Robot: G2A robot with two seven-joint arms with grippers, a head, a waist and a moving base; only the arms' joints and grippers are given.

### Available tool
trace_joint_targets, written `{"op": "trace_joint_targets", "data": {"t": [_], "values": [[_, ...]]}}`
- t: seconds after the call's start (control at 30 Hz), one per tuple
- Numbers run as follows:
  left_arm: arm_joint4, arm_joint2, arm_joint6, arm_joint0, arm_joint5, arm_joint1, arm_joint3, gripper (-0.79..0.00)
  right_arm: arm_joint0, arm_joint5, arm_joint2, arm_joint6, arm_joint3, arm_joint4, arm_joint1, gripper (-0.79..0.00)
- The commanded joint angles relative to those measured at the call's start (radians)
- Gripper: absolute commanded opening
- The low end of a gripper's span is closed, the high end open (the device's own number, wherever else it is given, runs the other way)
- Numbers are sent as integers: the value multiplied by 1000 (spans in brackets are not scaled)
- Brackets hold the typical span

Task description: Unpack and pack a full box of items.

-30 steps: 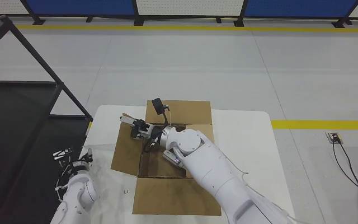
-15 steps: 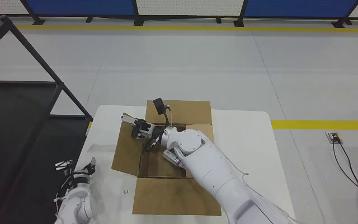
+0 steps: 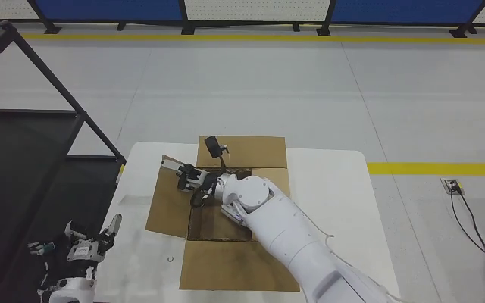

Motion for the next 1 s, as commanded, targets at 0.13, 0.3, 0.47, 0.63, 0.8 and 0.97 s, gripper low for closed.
{"op": "trace_joint_targets", "data": {"t": [0.13,0.3,0.47,0.63,0.8,0.97], "values": [[-22,-42,17,118,-244,6,-108,0,-1,-5,-4,-10,15,-21,-10,0],[-20,-50,-21,128,-247,6,-136,0,-1,-13,2,-6,25,-22,-15,0],[24,3,-88,54,-131,3,-92,0,-3,-39,8,12,27,-27,-17,0],[69,56,-149,-39,-63,2,-15,0,-3,-59,17,22,29,-30,-16,0],[80,74,-166,-83,-56,2,30,0,-2,-96,29,39,21,-31,-10,0],[92,75,-174,-93,-60,3,54,0,1,-175,68,94,4,2,12,0]]}}
